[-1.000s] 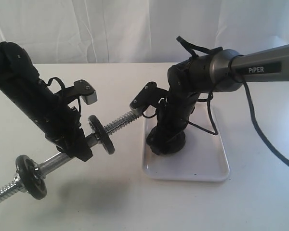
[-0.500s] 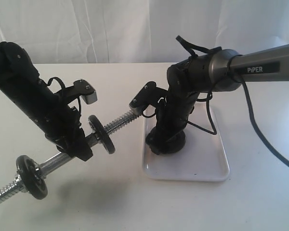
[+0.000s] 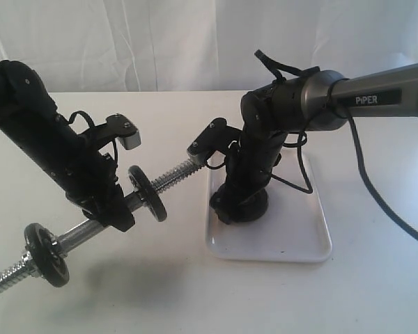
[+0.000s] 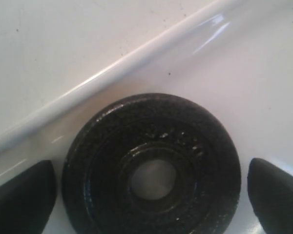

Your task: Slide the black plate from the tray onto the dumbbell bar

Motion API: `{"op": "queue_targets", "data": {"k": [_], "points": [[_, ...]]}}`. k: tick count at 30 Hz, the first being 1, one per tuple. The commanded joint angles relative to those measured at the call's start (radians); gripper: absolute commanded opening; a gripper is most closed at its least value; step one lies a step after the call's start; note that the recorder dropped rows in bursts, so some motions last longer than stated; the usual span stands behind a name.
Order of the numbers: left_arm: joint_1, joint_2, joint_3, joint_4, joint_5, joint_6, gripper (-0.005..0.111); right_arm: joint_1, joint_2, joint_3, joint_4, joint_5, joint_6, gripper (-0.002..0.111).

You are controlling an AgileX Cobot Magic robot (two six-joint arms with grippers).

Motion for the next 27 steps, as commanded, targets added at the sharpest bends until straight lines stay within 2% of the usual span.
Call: {"op": "queue_targets", "data": {"k": [1,27], "points": [[0.000,-0.063,-0.034,-0.157,0.062,0.010,0.000,0.000,0.068,0.028,0.001,0.094,-0.002,0.105],[0.000,-0.063,-0.034,-0.157,0.062,0.008,0.000,0.000,0.068,0.028,0.059,0.105,-0.002,0.105]]}}
